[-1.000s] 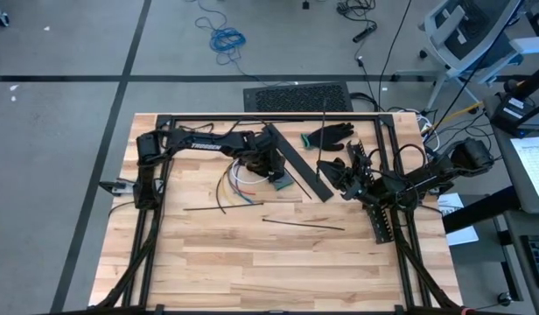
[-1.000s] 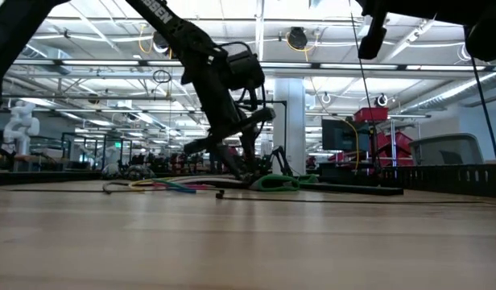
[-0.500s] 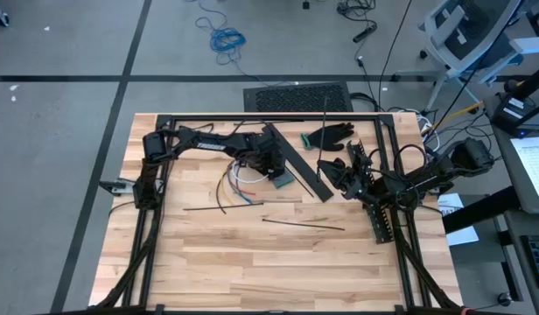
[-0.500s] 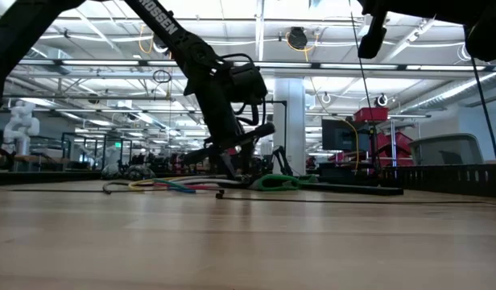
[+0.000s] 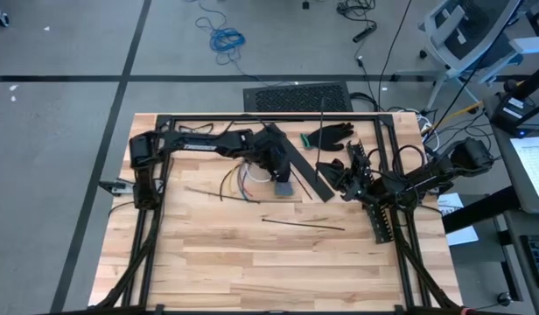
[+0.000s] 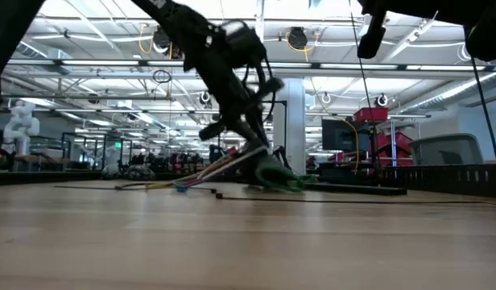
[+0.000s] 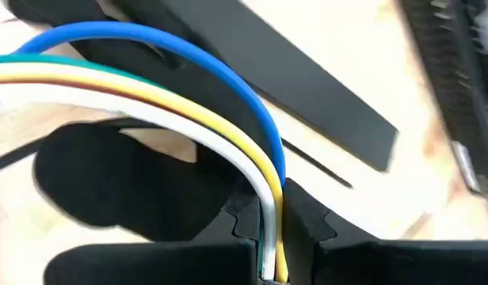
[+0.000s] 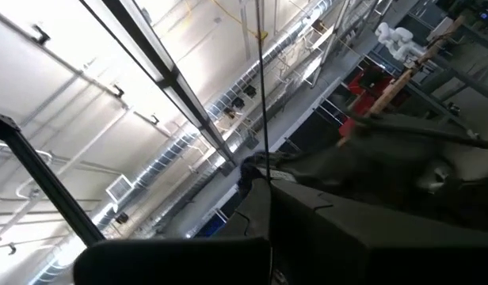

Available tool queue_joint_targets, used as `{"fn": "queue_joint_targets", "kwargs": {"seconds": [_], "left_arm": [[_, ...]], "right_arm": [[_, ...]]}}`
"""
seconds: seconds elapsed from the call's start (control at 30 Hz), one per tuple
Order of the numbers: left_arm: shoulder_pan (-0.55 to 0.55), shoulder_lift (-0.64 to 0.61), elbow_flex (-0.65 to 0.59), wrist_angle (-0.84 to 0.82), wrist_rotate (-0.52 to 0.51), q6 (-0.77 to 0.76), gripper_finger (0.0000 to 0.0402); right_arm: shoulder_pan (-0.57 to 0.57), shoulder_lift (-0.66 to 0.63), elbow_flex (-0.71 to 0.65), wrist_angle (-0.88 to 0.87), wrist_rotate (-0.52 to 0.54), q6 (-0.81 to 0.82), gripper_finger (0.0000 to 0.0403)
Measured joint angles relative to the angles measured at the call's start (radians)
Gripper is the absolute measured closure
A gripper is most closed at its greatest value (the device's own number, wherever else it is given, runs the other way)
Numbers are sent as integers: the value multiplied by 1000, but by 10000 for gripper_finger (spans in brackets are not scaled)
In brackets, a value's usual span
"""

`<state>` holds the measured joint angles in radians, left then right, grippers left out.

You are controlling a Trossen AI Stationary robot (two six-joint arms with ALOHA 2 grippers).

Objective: Ziptie cables
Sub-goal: Wrap the black zip tie on the cable

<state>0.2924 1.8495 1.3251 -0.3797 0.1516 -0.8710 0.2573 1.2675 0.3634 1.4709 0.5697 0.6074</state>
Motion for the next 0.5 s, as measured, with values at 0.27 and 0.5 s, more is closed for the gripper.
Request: {"fn": "queue_joint_targets", "kwargs": {"seconds": [0.27,0.5], "left_arm": [[-28,-166,2,-196,7,164,376],[-77,-181,-10,-542,-262,246,370]], "right_arm": [[0,0,0,-89,-4,40,403],[0,0,0,-81,-16,39,403]]}}
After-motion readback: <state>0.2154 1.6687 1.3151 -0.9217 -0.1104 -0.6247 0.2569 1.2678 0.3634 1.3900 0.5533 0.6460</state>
